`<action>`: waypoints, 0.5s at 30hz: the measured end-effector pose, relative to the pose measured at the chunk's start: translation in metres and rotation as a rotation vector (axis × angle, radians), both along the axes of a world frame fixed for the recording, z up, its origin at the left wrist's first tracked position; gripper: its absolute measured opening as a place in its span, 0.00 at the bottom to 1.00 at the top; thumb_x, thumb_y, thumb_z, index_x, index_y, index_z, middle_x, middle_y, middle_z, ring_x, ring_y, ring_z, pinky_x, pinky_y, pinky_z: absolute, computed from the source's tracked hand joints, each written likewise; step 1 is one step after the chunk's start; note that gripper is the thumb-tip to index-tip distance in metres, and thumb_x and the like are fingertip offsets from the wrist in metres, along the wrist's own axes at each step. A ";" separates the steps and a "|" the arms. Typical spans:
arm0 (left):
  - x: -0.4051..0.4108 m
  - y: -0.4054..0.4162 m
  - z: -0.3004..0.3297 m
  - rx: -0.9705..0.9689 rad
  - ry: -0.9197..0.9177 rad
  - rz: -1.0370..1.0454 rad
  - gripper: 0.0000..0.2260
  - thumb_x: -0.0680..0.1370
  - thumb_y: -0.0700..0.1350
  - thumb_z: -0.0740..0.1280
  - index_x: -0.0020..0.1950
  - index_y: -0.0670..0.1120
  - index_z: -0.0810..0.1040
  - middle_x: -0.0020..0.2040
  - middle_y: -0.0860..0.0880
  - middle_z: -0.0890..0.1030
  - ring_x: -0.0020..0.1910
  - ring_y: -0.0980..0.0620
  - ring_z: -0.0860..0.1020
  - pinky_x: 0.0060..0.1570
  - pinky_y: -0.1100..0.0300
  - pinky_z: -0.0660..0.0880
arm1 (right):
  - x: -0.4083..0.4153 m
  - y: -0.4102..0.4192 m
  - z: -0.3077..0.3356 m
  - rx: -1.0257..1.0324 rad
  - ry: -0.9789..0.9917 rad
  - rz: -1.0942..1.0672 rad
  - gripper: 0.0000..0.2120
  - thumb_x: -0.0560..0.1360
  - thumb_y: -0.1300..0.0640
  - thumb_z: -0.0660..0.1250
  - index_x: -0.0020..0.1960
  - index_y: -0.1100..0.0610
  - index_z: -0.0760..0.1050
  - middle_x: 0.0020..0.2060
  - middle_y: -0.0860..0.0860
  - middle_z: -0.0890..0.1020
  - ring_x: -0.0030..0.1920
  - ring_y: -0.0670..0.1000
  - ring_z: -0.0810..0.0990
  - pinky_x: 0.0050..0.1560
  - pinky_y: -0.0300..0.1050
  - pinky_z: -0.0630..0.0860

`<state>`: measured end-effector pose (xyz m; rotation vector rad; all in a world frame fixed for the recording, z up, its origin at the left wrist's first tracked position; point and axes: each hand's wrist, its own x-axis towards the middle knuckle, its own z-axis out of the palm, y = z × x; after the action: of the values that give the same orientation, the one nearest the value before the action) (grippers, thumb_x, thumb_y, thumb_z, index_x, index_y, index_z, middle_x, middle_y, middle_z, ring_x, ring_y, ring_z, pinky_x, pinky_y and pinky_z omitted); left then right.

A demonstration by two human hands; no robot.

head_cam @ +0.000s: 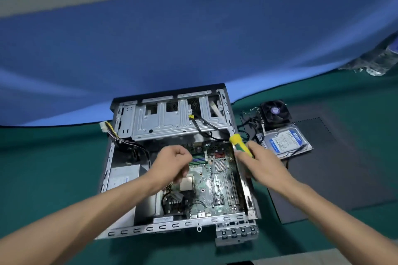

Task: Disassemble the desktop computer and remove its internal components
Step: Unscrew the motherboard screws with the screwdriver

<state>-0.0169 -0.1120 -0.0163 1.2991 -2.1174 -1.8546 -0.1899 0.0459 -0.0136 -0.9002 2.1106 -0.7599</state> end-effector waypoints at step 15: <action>-0.107 0.073 0.028 0.277 0.088 0.062 0.20 0.76 0.36 0.57 0.25 0.48 0.73 0.25 0.47 0.73 0.20 0.51 0.68 0.20 0.64 0.65 | -0.035 0.014 -0.003 -0.441 -0.392 -0.153 0.06 0.72 0.63 0.71 0.39 0.55 0.75 0.24 0.46 0.78 0.21 0.40 0.70 0.23 0.29 0.64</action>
<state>-0.1239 -0.0395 0.0112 1.2855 -1.8064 -2.1950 -0.2251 0.0599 -0.0165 -0.7370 1.7038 -1.3967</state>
